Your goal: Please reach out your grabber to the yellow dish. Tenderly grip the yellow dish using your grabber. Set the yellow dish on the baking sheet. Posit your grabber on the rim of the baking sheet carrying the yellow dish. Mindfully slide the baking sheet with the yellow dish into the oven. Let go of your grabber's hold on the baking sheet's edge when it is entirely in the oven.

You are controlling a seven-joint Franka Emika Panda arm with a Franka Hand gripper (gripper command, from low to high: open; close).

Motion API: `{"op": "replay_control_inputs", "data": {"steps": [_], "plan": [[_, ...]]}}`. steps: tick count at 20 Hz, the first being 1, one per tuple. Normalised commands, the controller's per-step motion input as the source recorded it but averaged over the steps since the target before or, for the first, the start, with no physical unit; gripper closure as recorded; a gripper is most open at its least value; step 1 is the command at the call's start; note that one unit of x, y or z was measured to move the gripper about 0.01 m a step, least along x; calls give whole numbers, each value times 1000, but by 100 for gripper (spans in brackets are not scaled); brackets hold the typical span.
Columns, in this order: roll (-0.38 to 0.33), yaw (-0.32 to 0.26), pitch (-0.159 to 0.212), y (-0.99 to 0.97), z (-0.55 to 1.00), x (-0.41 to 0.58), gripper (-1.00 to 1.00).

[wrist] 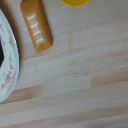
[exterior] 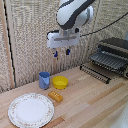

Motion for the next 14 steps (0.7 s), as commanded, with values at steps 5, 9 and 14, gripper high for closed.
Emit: {"op": "replay_control_inputs", "data": {"steps": [5,9,14], "plan": [[0,-173,42,-263,-268,292,-100],[0,-181,68,-293,-391,391,-100],[0,-117,131,-298,-431,235,-100]]}}
